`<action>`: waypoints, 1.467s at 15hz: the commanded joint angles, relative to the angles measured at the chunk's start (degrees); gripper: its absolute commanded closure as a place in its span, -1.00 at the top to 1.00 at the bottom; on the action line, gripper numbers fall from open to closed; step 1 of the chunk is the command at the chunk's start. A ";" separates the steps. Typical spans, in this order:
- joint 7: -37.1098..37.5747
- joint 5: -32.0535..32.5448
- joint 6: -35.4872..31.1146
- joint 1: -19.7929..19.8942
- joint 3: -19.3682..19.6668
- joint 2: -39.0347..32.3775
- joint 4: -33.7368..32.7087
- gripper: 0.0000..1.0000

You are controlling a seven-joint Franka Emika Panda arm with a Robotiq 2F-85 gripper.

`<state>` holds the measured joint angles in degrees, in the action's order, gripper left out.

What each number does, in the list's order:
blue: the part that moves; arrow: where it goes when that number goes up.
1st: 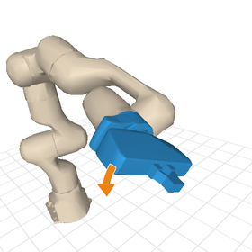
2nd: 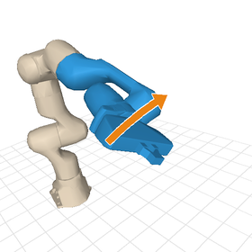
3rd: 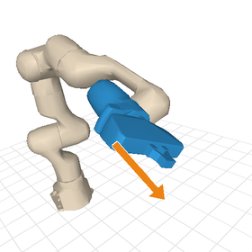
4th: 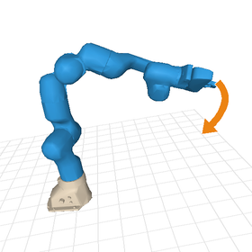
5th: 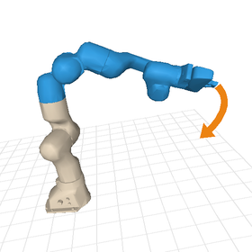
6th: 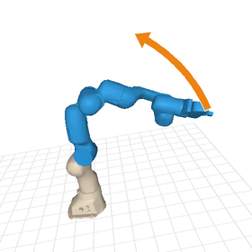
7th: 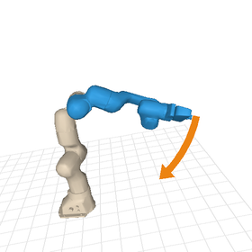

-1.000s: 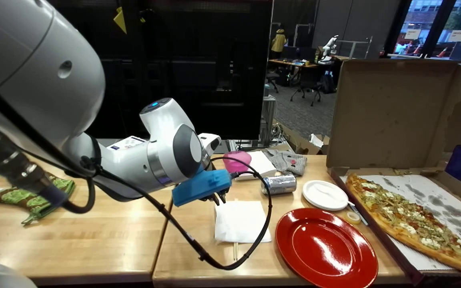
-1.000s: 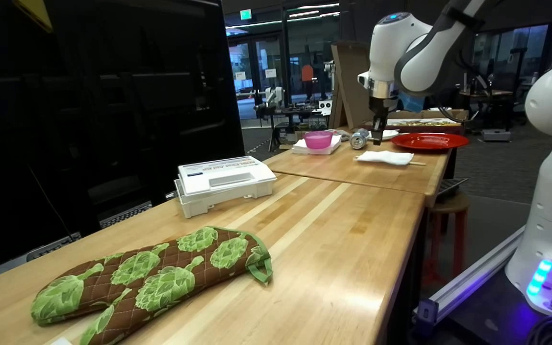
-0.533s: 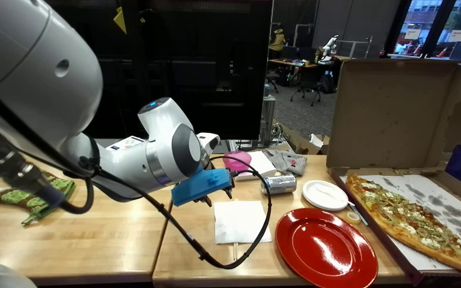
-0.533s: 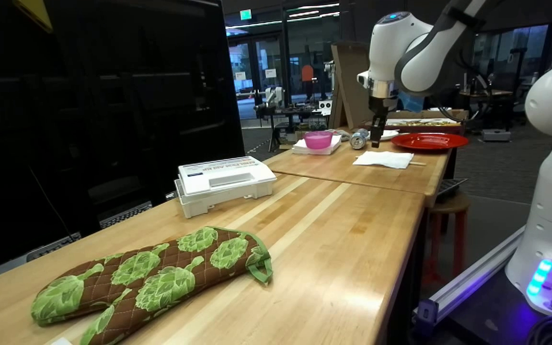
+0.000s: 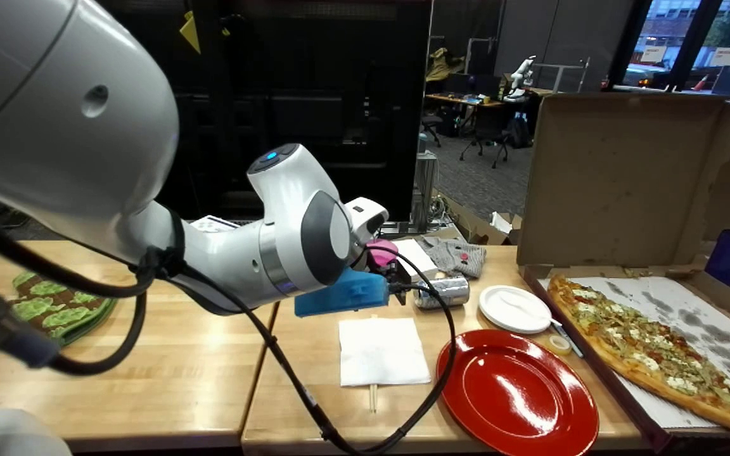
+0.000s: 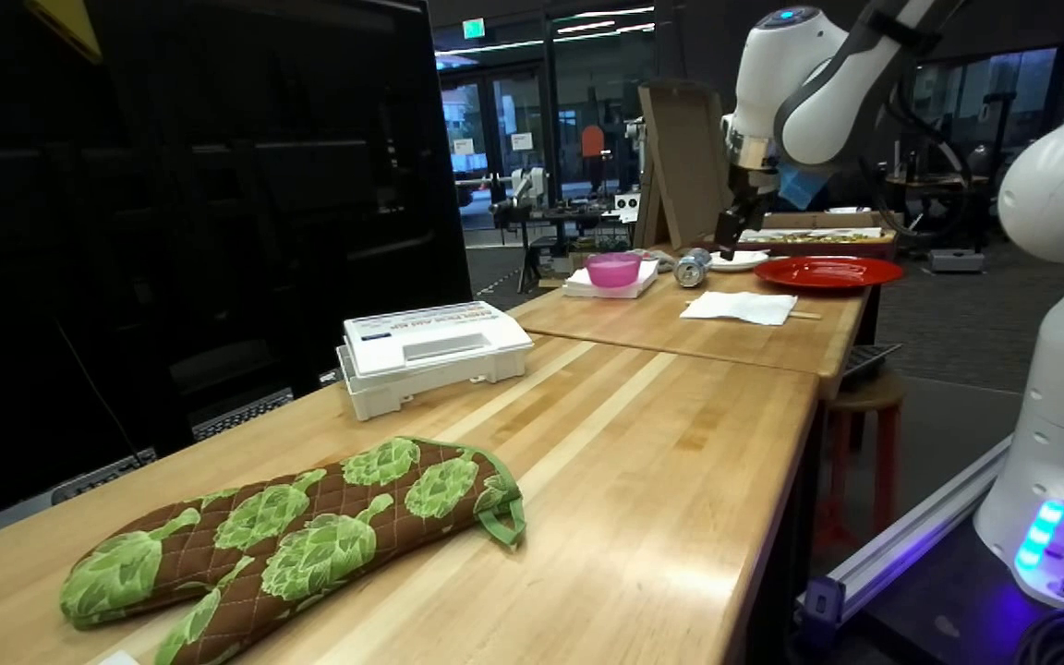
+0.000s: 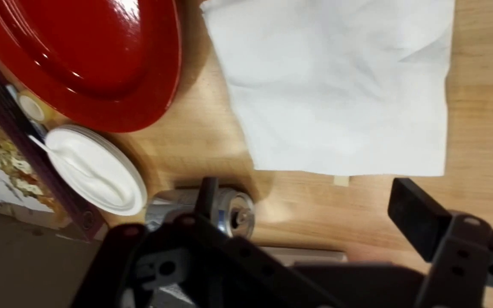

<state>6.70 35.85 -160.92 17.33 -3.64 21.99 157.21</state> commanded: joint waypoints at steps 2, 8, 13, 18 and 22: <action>4.63 0.43 -4.37 5.67 1.78 -0.98 -1.62 1.00; 1.23 -2.43 -3.84 5.82 4.88 -2.27 -2.33 1.00; 0.96 -2.75 -3.93 5.55 5.55 -3.59 -3.03 1.00; 0.96 -2.75 -3.94 5.54 5.55 -3.59 -3.05 1.00; 0.96 -2.75 -3.94 5.54 5.55 -3.59 -3.07 1.00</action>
